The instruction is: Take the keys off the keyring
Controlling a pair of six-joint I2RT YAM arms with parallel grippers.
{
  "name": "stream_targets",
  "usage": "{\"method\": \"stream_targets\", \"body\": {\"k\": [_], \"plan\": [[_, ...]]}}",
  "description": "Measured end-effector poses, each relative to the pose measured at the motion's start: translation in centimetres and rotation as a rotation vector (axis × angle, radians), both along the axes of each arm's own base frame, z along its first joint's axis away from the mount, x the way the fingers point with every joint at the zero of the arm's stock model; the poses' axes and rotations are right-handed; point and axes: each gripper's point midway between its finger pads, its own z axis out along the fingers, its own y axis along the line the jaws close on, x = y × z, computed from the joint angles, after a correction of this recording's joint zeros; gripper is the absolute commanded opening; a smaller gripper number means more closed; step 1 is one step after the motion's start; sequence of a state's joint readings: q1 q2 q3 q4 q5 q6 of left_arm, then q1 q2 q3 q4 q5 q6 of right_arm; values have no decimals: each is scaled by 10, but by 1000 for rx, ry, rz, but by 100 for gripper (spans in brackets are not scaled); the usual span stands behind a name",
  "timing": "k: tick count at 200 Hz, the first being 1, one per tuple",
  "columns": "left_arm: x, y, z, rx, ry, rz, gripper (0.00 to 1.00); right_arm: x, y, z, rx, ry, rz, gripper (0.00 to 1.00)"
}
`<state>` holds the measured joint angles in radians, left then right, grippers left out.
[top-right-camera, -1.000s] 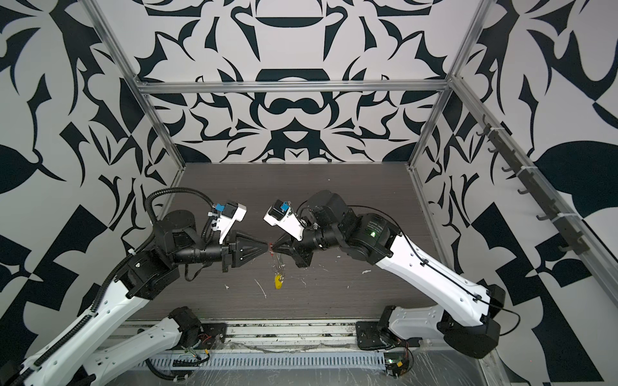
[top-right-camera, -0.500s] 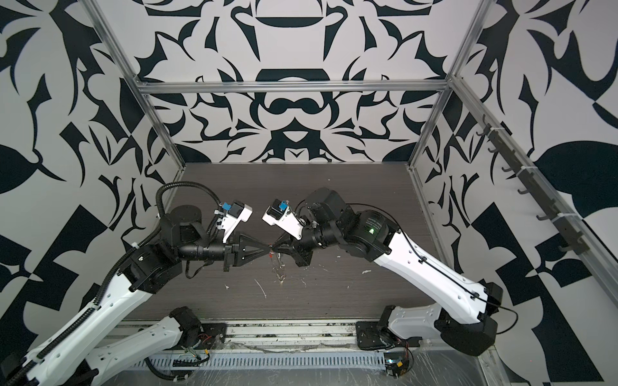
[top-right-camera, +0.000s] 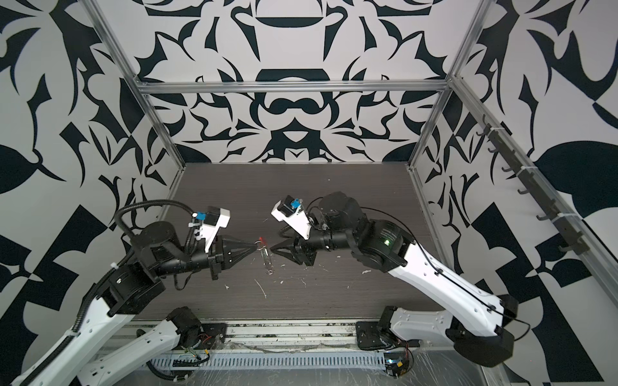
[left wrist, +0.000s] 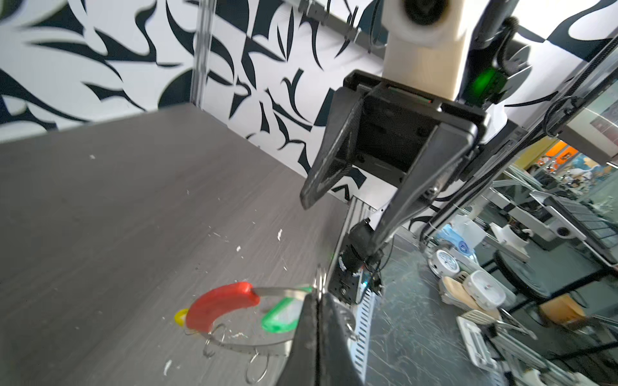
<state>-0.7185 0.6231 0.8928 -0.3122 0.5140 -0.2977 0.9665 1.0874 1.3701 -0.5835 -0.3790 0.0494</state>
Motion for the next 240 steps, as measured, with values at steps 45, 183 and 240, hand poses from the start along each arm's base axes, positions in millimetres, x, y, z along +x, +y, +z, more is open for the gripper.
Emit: {"method": "stream_targets", "body": {"k": [45,183,240], "plan": [[4,5,11,-151,-168,45,0,-6,-12,23,139,-69,-16,53],[1,-2,55,-412,-231,-33,0,-12,14,19,209,-80,44,48],[0,-4,52,-415,-217,-49,0,-22,21,26,231,-130,60,47]]}}
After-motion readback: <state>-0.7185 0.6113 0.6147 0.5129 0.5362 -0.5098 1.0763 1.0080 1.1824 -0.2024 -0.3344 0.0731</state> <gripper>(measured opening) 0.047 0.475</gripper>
